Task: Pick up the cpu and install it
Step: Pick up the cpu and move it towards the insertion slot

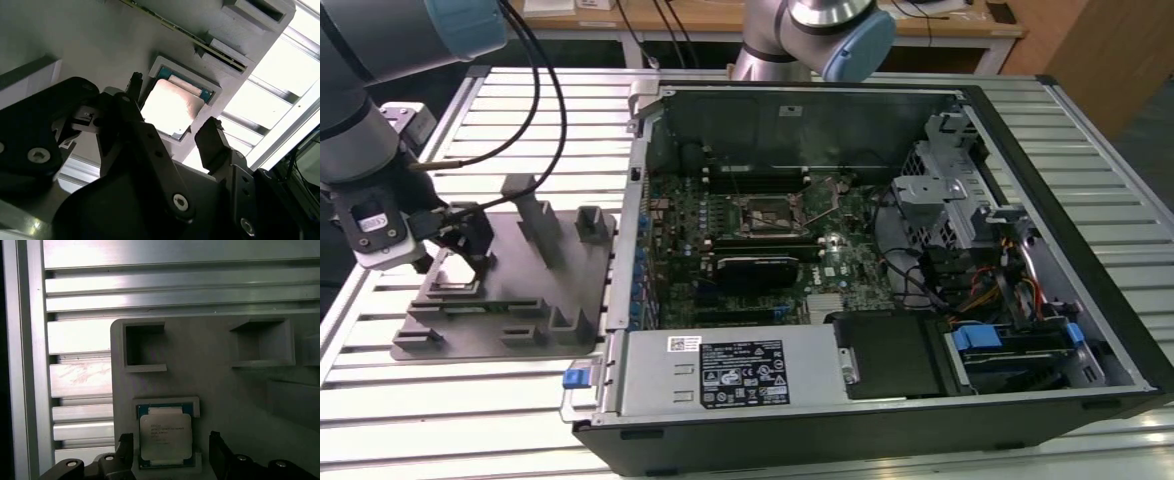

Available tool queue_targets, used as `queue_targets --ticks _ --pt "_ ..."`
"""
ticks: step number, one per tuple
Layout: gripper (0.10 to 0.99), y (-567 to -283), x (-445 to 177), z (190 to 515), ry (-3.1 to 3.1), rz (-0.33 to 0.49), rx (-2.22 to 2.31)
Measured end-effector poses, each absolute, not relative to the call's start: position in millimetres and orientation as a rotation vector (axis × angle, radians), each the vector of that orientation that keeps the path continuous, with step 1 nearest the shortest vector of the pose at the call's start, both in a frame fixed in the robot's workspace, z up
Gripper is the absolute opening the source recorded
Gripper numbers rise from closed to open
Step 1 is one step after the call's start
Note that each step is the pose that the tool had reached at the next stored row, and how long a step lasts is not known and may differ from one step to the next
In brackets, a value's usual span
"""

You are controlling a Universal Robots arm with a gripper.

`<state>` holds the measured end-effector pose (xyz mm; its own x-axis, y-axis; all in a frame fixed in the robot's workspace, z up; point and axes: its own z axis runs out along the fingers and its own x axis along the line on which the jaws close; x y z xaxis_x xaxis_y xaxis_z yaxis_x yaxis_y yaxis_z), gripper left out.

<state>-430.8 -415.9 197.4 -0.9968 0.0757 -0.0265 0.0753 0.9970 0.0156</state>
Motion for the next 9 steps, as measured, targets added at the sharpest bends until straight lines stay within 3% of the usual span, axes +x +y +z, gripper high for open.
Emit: queue_targets --ticks 9 --pt "0.706 -415.9 -430.7 194.7 3.112 0.023 0.117"
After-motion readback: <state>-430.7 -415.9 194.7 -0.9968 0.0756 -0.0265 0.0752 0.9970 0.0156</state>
